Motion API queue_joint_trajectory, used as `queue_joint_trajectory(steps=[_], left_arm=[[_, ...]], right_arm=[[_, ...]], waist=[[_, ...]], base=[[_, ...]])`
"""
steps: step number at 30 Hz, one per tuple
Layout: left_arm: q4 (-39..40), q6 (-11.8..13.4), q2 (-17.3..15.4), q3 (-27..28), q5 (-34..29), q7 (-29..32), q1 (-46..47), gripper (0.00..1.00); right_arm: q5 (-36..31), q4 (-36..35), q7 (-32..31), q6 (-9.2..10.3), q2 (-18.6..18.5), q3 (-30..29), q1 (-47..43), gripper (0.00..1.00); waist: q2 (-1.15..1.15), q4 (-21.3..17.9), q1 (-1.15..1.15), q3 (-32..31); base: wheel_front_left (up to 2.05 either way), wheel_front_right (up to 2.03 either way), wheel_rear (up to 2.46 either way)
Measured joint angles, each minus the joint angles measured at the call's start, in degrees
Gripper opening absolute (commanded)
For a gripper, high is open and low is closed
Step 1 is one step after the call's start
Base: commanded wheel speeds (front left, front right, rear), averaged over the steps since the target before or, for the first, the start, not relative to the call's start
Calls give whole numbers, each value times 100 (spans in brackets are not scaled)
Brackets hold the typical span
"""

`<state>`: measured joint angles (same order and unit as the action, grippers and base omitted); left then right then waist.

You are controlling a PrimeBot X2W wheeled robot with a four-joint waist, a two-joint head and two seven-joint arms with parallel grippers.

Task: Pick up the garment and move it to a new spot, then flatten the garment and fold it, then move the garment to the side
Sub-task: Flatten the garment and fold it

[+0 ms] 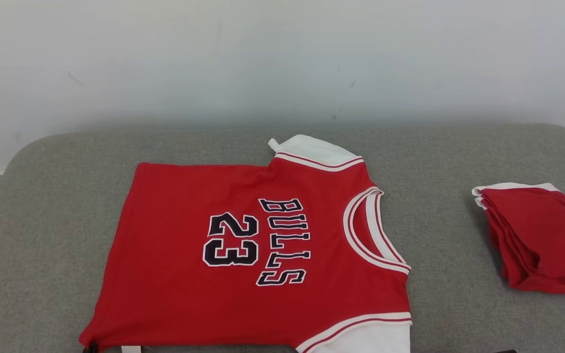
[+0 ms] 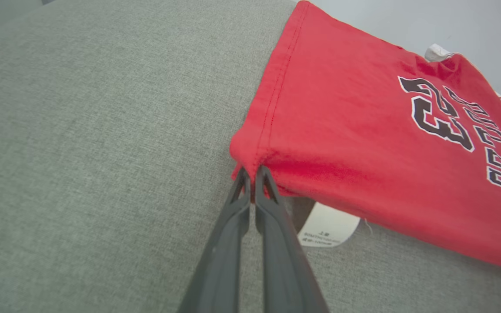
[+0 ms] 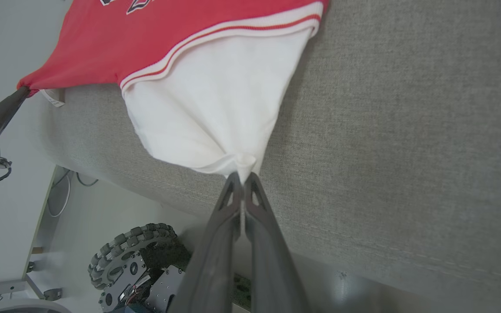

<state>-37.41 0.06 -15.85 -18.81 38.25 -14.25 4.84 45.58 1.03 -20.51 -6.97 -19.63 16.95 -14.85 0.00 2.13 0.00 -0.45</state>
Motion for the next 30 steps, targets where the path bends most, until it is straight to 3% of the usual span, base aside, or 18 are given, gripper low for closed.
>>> queue_joint_trajectory(steps=[15,16,17,18,19,21,30], left_arm=[[-18,145,75,-11,-101,0,-265,0],[-11,144,91,-18,-102,0,-265,29],[-1,142,104,-27,-108,0,-263,78],[13,135,112,-44,-135,0,-262,100],[20,135,123,-53,-164,0,-260,100],[16,135,127,-65,-171,0,-258,100],[-146,205,53,137,-193,0,-335,100]], right_arm=[[129,-68,-442,171,-21,124,-163,0],[129,-63,-469,199,-25,116,-147,0],[129,-56,-471,200,-24,103,-119,0],[129,-49,-474,200,-24,97,-100,32],[129,-44,-470,201,-21,92,-94,49],[130,-9,-470,245,12,86,-80,100],[-26,230,-526,391,-23,151,10,100]], waist=[[0,93,0,55],[0,102,0,62],[0,109,0,67],[0,115,0,72],[0,121,1,77],[0,131,0,88],[0,130,1,82]], base=[[0,0,0],[0,0,0],[0,0,0],[0,0,0],[0,0,0],[0,0,0],[0,0,0]])
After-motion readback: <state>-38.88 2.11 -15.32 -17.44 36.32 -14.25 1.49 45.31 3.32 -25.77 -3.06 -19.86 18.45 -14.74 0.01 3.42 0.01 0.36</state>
